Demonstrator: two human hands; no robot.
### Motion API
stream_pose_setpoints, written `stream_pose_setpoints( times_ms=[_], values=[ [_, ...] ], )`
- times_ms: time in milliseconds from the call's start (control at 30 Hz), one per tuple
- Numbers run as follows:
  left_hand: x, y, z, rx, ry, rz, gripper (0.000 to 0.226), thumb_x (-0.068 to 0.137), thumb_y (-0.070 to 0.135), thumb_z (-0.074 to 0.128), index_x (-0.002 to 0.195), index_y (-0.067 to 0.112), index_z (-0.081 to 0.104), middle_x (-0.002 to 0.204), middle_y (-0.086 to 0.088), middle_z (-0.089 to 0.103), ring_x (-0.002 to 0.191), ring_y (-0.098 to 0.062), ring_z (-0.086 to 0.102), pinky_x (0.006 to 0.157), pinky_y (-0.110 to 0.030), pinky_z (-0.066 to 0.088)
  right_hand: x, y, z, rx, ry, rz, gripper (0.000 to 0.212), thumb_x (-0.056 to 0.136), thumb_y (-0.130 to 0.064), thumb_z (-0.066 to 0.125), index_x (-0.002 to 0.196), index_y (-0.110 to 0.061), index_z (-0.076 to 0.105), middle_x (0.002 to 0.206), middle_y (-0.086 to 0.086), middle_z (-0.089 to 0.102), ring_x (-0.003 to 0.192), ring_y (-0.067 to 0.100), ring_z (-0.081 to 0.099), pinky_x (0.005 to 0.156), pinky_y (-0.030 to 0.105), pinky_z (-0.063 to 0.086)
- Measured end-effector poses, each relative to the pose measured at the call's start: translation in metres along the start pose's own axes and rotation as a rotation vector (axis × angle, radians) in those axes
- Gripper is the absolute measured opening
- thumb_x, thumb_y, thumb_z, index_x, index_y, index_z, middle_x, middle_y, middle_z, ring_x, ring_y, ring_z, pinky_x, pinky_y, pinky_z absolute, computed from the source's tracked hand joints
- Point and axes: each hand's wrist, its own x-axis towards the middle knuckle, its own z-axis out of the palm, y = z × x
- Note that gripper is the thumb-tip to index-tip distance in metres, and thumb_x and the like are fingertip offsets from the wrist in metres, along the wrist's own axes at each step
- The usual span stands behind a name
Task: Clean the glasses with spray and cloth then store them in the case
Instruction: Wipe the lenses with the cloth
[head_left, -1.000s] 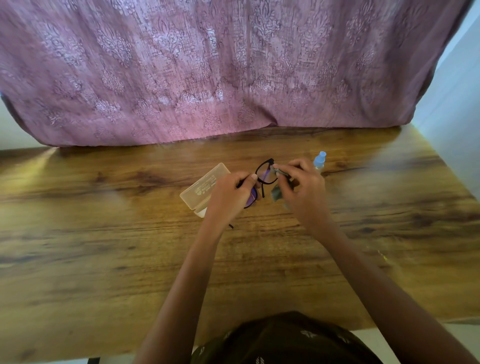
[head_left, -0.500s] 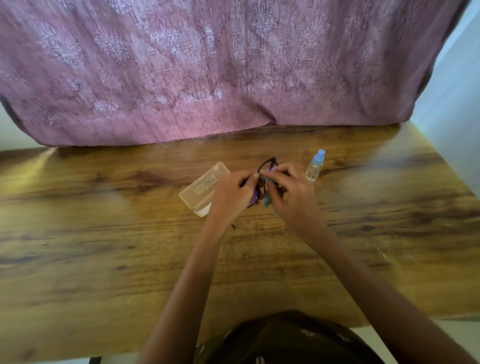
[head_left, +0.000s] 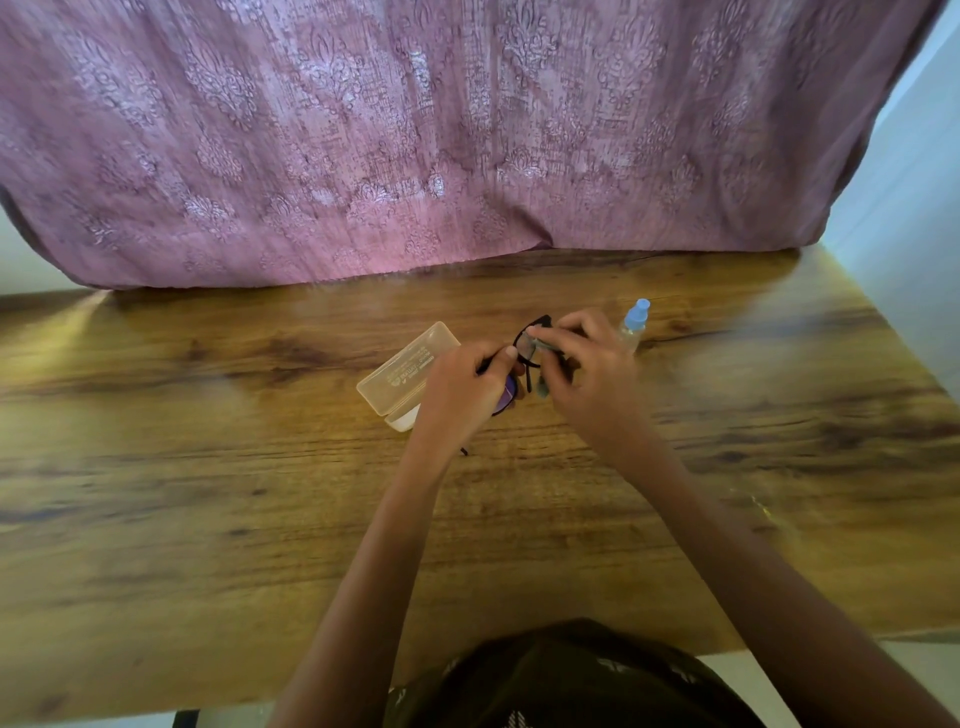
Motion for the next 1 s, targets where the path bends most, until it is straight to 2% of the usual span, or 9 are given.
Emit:
stream_pose_setpoints(
  times_ms=[133,267,433,500,600,800,900,967,1000],
  values=[
    [0.000,0.000,-0.001,-0.002,-0.001,0.008,0.028,0.100,0.022,0.049,0.079,0.018,0.067,0.076,-0.007,0.071,0.077,-0.026,0.066,0.079,-0.049,0.052,-0.004,-0.004,0.002,0.023,-0.024,-0.045,0.021,0.086,0.004,0.064,0.104,0.001,0.072,0.092,0.011,0.061,0.086,0.014,0.055,0.076,0.019,0.045],
    [0.001,-0.001,-0.002,-0.002,-0.015,0.000,0.030,0.100,0.025,0.049,0.077,0.019,0.067,0.073,-0.003,0.071,0.075,-0.024,0.067,0.079,-0.049,0.053,0.003,0.001,0.002,0.010,-0.001,-0.002,0.019,0.087,0.003,0.064,0.104,0.001,0.072,0.089,0.011,0.060,0.082,0.014,0.054,0.073,0.020,0.044],
    [0.003,-0.003,-0.001,-0.006,-0.020,0.000,0.033,0.100,0.025,0.048,0.072,0.022,0.065,0.062,0.010,0.069,0.071,-0.012,0.065,0.073,-0.033,0.050,0.009,0.010,0.002,0.016,0.027,0.059,0.021,0.086,0.003,0.063,0.104,-0.001,0.073,0.087,0.008,0.058,0.078,0.009,0.049,0.071,0.011,0.038],
    [0.003,-0.004,-0.001,-0.009,-0.012,0.003,0.033,0.100,0.025,0.048,0.072,0.022,0.065,0.061,0.011,0.068,0.071,-0.011,0.065,0.072,-0.030,0.049,0.007,0.012,0.002,0.018,0.023,0.068,0.020,0.087,0.001,0.063,0.104,-0.002,0.073,0.088,0.008,0.057,0.077,0.011,0.051,0.069,0.014,0.041],
    [0.002,-0.004,0.000,-0.007,-0.003,0.013,0.034,0.100,0.024,0.048,0.071,0.022,0.065,0.061,0.011,0.068,0.071,-0.011,0.064,0.074,-0.031,0.050,0.002,0.015,0.000,0.021,0.032,0.079,0.019,0.087,0.001,0.064,0.104,-0.003,0.072,0.089,0.008,0.058,0.075,0.016,0.055,0.066,0.020,0.046],
    [0.004,-0.004,0.002,-0.011,0.009,-0.002,0.032,0.100,0.025,0.049,0.075,0.018,0.068,0.071,-0.001,0.071,0.077,-0.021,0.066,0.079,-0.041,0.051,0.000,0.011,-0.003,0.033,0.041,0.092,0.019,0.087,0.002,0.065,0.104,-0.002,0.073,0.091,0.008,0.059,0.076,0.018,0.059,0.067,0.022,0.050],
    [0.005,-0.005,0.002,-0.018,0.009,-0.015,0.032,0.100,0.026,0.048,0.074,0.023,0.066,0.071,0.003,0.071,0.070,-0.011,0.067,0.070,-0.024,0.050,-0.003,0.004,-0.003,0.035,0.025,0.057,0.019,0.086,0.002,0.066,0.104,-0.002,0.073,0.089,0.008,0.059,0.078,0.015,0.057,0.066,0.024,0.050],
    [0.005,-0.005,0.002,-0.009,0.018,-0.016,0.031,0.100,0.027,0.049,0.076,0.022,0.068,0.071,0.002,0.071,0.063,-0.003,0.064,0.059,-0.010,0.043,-0.006,-0.001,-0.002,0.063,-0.002,0.017,0.021,0.085,0.003,0.065,0.104,-0.002,0.073,0.089,0.009,0.059,0.077,0.016,0.057,0.065,0.025,0.050],
    [0.005,-0.006,0.002,-0.002,0.024,-0.016,0.031,0.100,0.027,0.049,0.077,0.021,0.069,0.071,0.001,0.071,0.063,-0.002,0.062,0.055,-0.008,0.040,-0.007,-0.003,-0.001,0.082,-0.014,0.003,0.021,0.085,0.004,0.065,0.105,-0.001,0.073,0.090,0.009,0.059,0.077,0.017,0.058,0.065,0.027,0.051]
  ],
)
